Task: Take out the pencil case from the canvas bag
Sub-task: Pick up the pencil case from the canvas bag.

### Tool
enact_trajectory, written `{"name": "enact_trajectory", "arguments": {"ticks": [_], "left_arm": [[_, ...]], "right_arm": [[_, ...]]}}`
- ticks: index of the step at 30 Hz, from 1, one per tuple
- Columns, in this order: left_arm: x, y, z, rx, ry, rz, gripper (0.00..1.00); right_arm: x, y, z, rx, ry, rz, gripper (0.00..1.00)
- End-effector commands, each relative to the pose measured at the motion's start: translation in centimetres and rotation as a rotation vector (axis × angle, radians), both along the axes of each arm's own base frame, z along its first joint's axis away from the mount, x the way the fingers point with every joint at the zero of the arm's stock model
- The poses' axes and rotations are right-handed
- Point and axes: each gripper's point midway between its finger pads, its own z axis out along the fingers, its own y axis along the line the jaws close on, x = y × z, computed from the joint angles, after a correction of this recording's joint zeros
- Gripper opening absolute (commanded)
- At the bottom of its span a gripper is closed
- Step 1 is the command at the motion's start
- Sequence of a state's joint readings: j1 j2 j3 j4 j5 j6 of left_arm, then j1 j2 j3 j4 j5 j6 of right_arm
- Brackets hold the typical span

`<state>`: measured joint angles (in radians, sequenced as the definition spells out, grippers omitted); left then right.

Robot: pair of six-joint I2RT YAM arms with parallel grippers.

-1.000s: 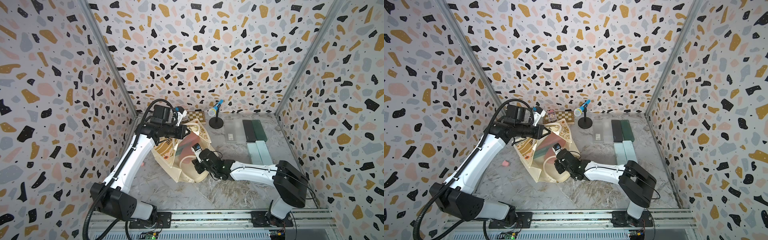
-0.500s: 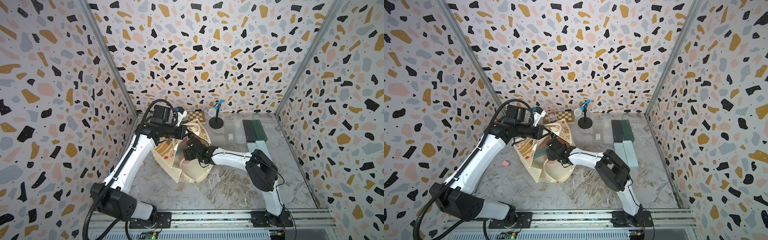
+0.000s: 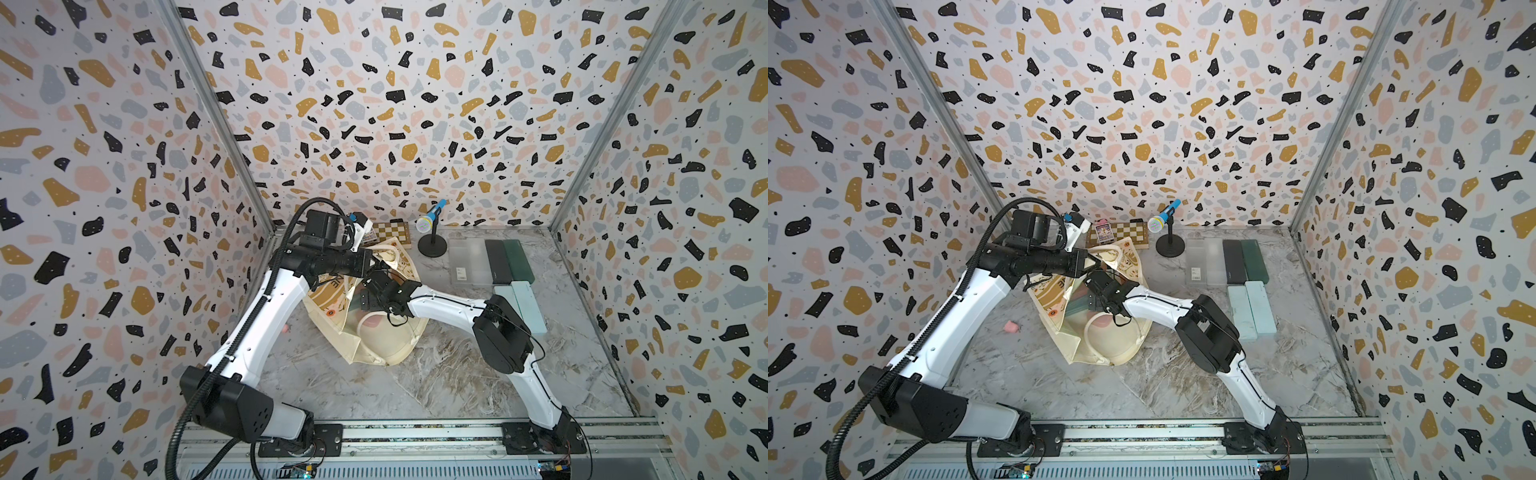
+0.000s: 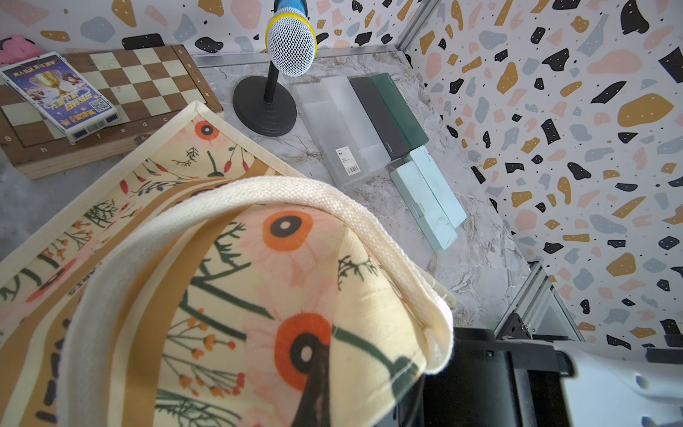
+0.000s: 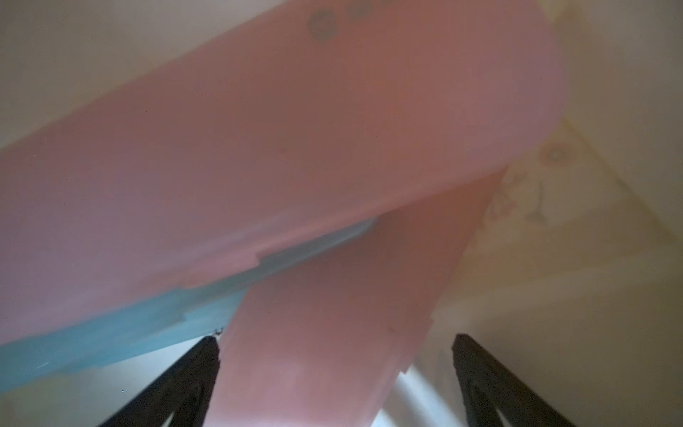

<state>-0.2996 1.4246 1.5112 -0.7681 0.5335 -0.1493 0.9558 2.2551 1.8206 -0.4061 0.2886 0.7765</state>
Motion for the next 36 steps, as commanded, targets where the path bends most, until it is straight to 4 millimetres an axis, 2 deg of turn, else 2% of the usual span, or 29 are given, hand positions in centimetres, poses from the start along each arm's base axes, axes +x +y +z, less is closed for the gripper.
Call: {"name": "enact_trajectory", "arguments": {"ticks": [1,4,10,13,17,23,26,30,36], "left_arm": [[-1.0,-0.9,1.8,-0.058,-0.038,-0.044,0.0],[-1.1,-1.0,1.9,-0.063,-0.036,-0.046,0.0],[-1.1,-1.1,1.9,-0.068,-0.034,-0.05,0.0],[-1.2,-1.1,1.9,-0.069,-0.036,-0.053,0.0],[-1.2,-1.1,2.0,-0.073,-0.037,-0.054,0.0],[-1.2,-1.1,2.0,-0.072,-0.036,-0.053,0.0],[-1.2,-1.0,2.0,-0.069,-0.038,-0.051,0.0],[-1.2,-1.0,2.0,-0.066,-0.04,-0.05,0.0],[-1.2,-0.8,2.0,-0.057,-0.045,-0.044,0.0]], "right_arm": [[0.5,-0.8,1.4,-0.011,0.006,-0.053,0.99],[0.6,-0.7,0.7,0.002,0.032,-0.049,0.99],[0.6,1.5,0.4,0.087,0.062,0.026,0.99],[0.8,1.9,0.0,0.095,0.075,0.033,0.99],[1.4,1.4,-0.9,0.072,0.087,0.017,0.99],[2.2,-0.3,-3.0,-0.049,0.108,-0.024,0.99],[2.4,-1.1,-2.7,-0.078,0.094,-0.032,0.99],[2.5,-1.5,-1.1,-0.084,0.061,-0.019,1.0],[2.5,-2.2,1.3,-0.114,0.017,0.009,0.93]]}}
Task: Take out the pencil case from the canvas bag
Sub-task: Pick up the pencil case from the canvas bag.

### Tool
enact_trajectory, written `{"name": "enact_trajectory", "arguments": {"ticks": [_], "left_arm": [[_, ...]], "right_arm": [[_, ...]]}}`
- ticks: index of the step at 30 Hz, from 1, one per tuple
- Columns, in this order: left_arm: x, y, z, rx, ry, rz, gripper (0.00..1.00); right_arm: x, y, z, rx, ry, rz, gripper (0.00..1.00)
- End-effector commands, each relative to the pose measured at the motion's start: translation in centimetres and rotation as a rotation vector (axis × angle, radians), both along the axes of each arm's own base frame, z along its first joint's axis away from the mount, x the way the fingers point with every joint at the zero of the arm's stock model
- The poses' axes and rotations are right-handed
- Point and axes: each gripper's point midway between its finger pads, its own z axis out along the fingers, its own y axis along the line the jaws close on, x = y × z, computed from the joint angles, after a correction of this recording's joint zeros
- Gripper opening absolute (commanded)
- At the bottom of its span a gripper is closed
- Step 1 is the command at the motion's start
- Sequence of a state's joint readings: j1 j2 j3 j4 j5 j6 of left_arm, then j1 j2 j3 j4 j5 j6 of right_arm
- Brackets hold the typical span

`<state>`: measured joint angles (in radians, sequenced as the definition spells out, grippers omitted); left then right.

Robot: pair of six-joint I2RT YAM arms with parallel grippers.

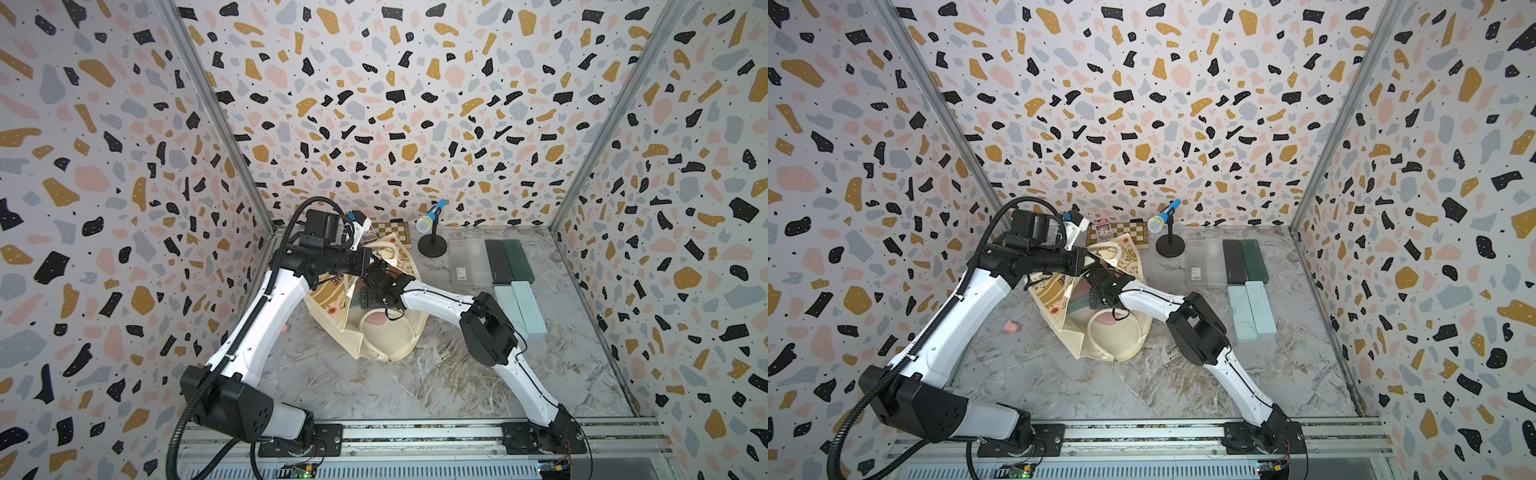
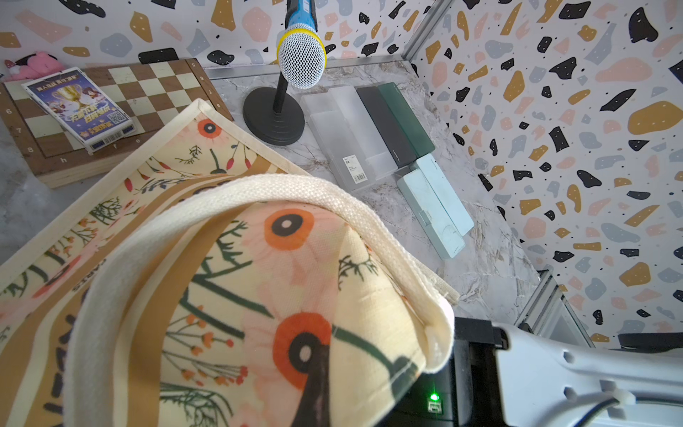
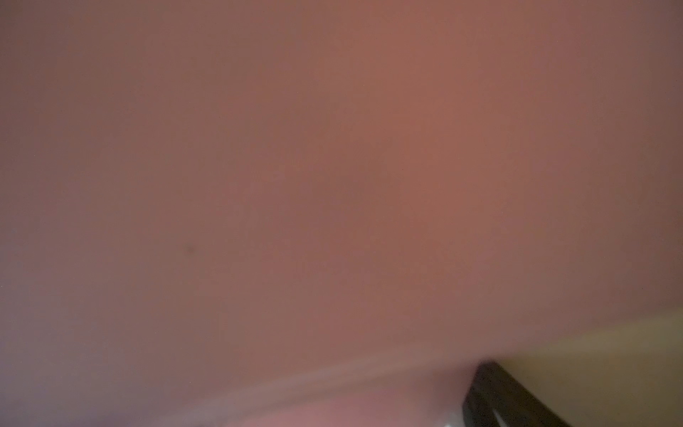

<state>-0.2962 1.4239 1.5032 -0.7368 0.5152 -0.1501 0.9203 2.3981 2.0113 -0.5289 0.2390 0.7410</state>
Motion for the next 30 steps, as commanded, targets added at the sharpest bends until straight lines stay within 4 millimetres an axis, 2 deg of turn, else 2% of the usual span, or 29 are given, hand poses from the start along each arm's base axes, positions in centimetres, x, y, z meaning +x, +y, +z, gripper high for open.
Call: {"name": "enact_trajectory", "arguments": {"ticks": [1,8,12,15,19,24,27,30], "left_arm": [[-1.8,-1.0,1.9,-0.059,-0.021,-0.061,0.0],[-1.8,-1.0,1.7,-0.054,-0.019,-0.059,0.0],[-1.7,-0.9,1.7,-0.052,-0.018,-0.057,0.0],[-1.6,-0.9,1.6,-0.05,-0.017,-0.055,0.0],[-1.6,-0.9,1.5,-0.047,-0.014,-0.055,0.0],[-1.6,-0.8,1.5,-0.043,-0.015,-0.051,0.0],[-1.5,-0.8,1.5,-0.043,-0.013,-0.049,0.0],[-1.5,-0.7,1.4,-0.038,-0.013,-0.044,0.0]], "right_arm": [[0.7,-2.7,4.0,-0.068,-0.058,0.001,0.91],[0.6,-3.4,4.6,-0.13,-0.08,0.055,0.82],[0.3,-2.9,5.6,-0.102,-0.102,0.119,0.77],[-0.2,-2.0,7.3,-0.027,-0.125,0.175,0.76],[-1.2,-1.1,10.9,0.076,-0.167,0.242,0.74],[-2.4,-1.1,14.4,0.152,-0.198,0.284,0.74],[-3.0,-1.2,15.6,0.183,-0.196,0.298,0.74],[-3.5,-1.7,15.7,0.186,-0.169,0.287,0.74]]}}
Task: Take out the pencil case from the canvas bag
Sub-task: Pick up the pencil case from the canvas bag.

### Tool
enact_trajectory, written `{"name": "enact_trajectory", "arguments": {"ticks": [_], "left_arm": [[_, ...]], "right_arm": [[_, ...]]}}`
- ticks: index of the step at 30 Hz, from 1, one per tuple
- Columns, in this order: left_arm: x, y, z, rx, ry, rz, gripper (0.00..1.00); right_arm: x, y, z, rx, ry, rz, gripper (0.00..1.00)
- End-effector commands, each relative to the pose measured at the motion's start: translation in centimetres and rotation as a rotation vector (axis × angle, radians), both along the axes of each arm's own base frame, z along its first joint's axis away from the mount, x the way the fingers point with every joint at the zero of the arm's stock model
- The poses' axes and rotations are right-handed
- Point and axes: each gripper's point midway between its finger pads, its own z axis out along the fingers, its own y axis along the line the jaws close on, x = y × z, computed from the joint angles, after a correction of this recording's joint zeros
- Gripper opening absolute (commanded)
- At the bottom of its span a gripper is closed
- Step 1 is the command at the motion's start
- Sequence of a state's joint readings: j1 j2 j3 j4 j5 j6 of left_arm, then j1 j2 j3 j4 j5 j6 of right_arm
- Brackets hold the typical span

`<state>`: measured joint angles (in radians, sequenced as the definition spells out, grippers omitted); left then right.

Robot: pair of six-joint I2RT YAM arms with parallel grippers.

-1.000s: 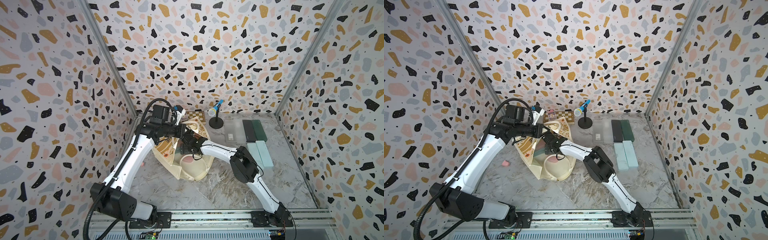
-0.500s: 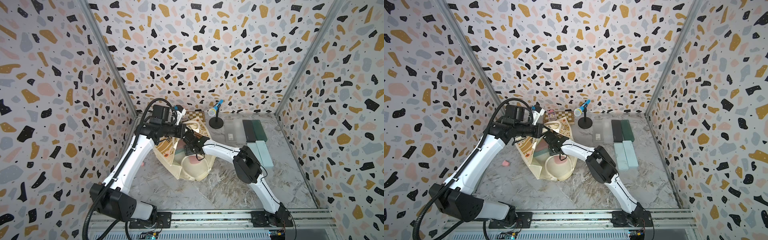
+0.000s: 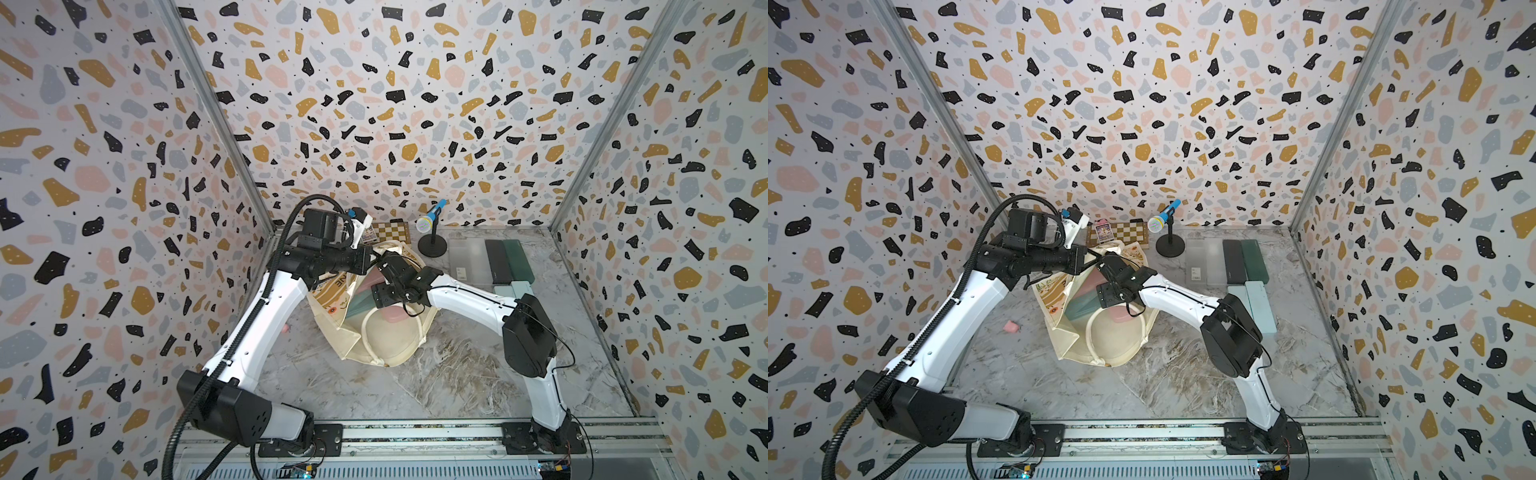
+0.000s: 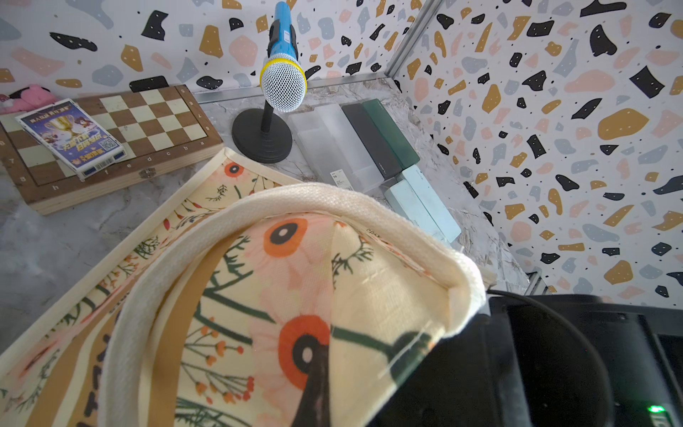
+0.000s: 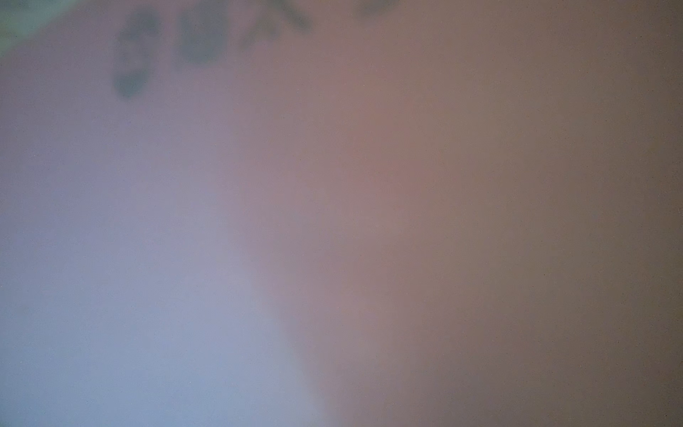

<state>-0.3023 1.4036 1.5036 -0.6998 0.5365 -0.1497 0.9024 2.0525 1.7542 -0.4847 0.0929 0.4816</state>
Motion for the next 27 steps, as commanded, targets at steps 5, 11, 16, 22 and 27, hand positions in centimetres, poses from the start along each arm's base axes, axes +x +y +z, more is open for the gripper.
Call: {"name": "enact_trajectory", "arguments": {"ticks": [5,11,16,22,27], "left_arm": [[-1.1,-0.1,-0.1,0.001,0.034,-0.012,0.0],[-1.0,0.3,-0.2,0.018,0.031,0.008,0.0],[-0.7,0.8,-0.3,0.036,0.025,0.037,0.0],[-0.2,1.2,-0.1,0.044,0.02,0.08,0.0],[0.1,1.8,0.1,0.058,0.004,0.118,0.0]], "right_arm": [[0.6,-1.7,5.8,0.087,-0.083,-0.096,0.73],[0.5,-3.7,6.2,0.06,-0.077,-0.149,0.73],[-1.1,-4.7,4.5,0.014,-0.024,-0.127,0.73],[-3.1,-6.2,1.3,-0.029,0.034,-0.128,0.73],[-3.9,-6.4,0.9,-0.019,0.013,-0.125,0.73]]}}
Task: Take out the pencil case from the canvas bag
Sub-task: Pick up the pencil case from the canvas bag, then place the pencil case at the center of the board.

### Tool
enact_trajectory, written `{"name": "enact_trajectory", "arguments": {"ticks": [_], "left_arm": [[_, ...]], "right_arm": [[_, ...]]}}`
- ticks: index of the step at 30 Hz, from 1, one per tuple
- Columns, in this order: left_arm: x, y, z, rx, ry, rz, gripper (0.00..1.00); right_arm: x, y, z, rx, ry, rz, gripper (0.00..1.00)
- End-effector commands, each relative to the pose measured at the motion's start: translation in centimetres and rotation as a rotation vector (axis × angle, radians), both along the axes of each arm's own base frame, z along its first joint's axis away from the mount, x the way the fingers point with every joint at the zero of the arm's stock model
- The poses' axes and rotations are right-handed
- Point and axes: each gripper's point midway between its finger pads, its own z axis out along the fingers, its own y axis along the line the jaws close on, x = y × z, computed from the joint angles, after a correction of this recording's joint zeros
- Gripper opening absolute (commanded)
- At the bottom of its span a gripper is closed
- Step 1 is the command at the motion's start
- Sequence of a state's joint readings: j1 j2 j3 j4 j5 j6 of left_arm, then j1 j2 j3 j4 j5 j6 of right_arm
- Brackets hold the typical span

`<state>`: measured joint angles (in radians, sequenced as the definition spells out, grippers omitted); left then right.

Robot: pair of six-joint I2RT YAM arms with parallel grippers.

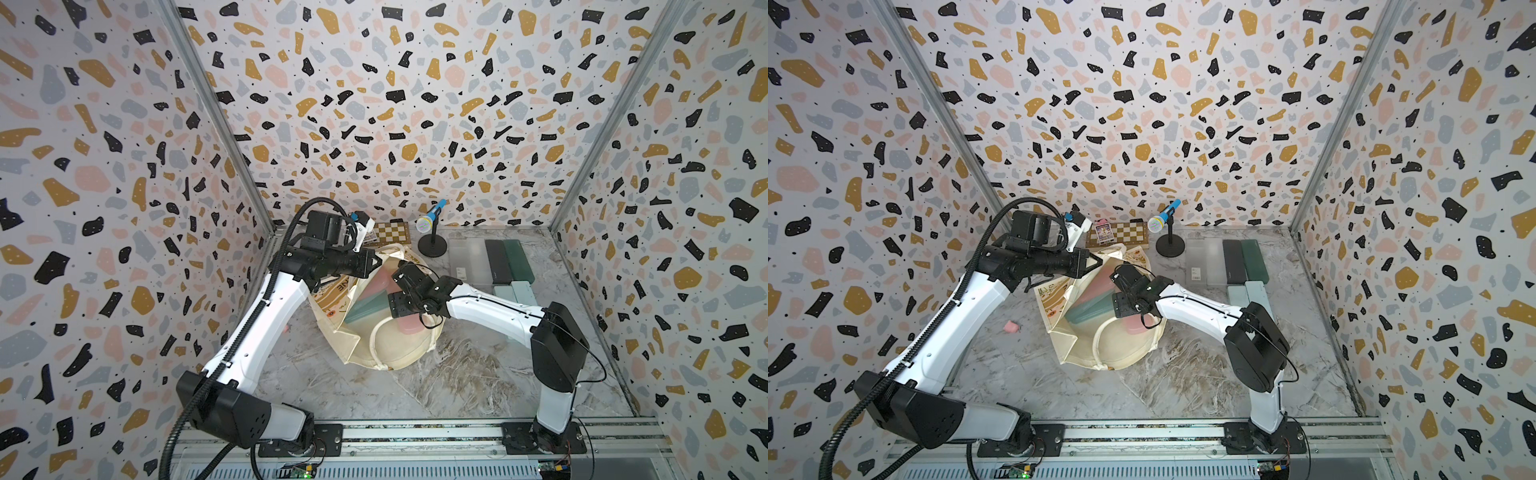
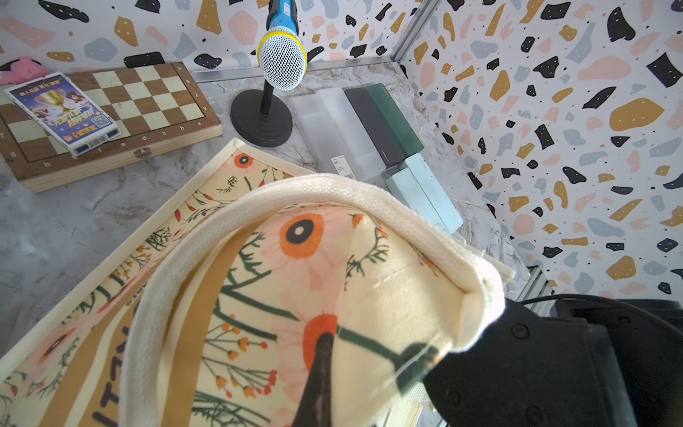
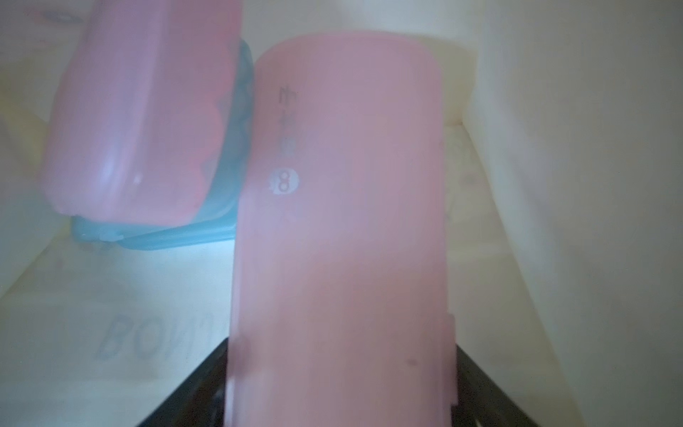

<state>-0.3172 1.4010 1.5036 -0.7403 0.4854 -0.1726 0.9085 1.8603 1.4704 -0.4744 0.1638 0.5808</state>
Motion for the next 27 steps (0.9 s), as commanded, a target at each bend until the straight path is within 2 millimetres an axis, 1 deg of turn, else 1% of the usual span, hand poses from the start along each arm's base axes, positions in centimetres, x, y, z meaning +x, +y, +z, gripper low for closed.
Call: {"name": "enact_trajectory", "arguments": {"ticks": [1,6,8,12,16,18,23,25,27], "left_arm": [[0.6,1.7,0.8,0.035,-0.038,0.091,0.0],[1.4,3.3,0.6,0.075,-0.037,0.178,0.0],[1.6,3.8,0.5,0.079,-0.034,0.201,0.0],[1.6,3.7,0.6,0.067,-0.033,0.196,0.0],[1.5,3.4,0.6,0.059,-0.032,0.178,0.0],[1.3,3.1,0.7,0.048,-0.035,0.156,0.0],[0.5,1.4,1.6,-0.024,-0.042,0.061,0.0],[0.3,1.0,1.9,-0.044,-0.043,0.036,0.0],[0.3,0.9,1.9,-0.046,-0.045,0.032,0.0]], "right_arm": [[-0.6,-0.7,2.6,0.034,-0.04,-0.013,0.73],[-0.8,-1.8,4.5,0.028,-0.112,-0.058,0.73],[-0.9,-2.3,4.9,0.028,-0.131,-0.08,0.73],[-0.8,-3.5,5.7,0.032,-0.167,-0.131,0.72],[-0.6,-3.9,6.6,0.063,-0.21,-0.141,0.71],[-0.6,-3.3,7.3,0.103,-0.234,-0.108,0.71],[-1.2,0.0,8.6,0.215,-0.257,0.073,0.71],[-1.3,1.0,9.2,0.238,-0.253,0.108,0.71],[-1.4,1.5,9.7,0.255,-0.249,0.122,0.71]]}}
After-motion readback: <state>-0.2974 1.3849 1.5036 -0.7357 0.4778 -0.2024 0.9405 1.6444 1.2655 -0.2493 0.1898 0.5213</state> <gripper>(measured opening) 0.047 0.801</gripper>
